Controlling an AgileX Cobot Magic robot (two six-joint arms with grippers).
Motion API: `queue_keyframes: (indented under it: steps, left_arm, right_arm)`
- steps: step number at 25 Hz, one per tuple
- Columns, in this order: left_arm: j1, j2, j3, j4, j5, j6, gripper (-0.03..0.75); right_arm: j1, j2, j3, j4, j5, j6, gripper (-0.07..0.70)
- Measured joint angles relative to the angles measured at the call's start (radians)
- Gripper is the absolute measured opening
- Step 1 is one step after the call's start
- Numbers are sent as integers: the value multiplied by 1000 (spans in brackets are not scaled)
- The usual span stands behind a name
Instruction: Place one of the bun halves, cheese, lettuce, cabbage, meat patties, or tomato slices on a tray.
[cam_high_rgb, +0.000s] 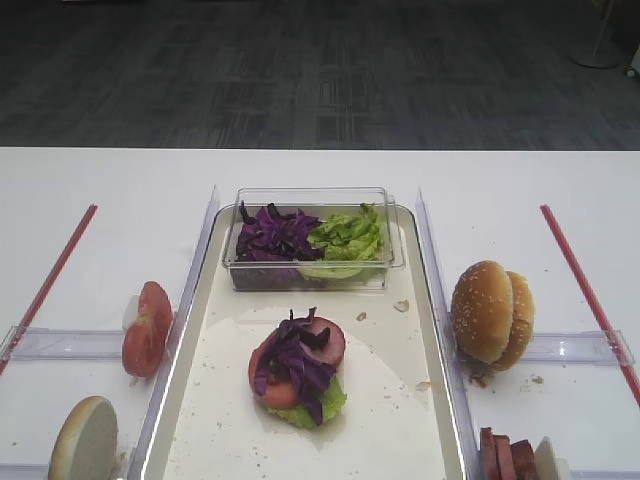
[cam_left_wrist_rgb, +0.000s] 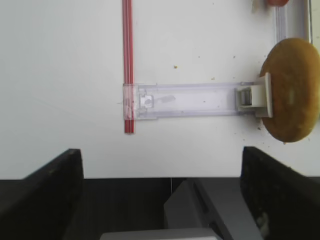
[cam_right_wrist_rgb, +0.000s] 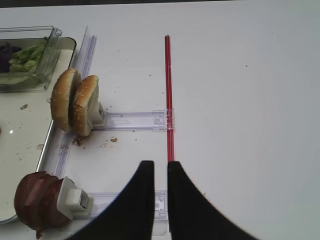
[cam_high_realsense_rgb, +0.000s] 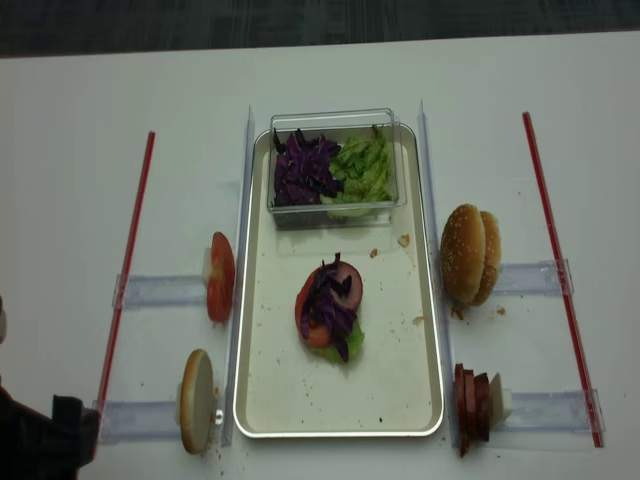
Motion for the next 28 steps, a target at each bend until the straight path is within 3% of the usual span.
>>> queue_keyframes:
  steps: [7,28]
  left_arm:
    - [0,-143,8,-19,11,-2,586]
    - [0,-534,10,-21,33,16,585]
  right_arm:
    - [0,0,0,0,0,0,44]
    - [0,0,0,0,0,0,36]
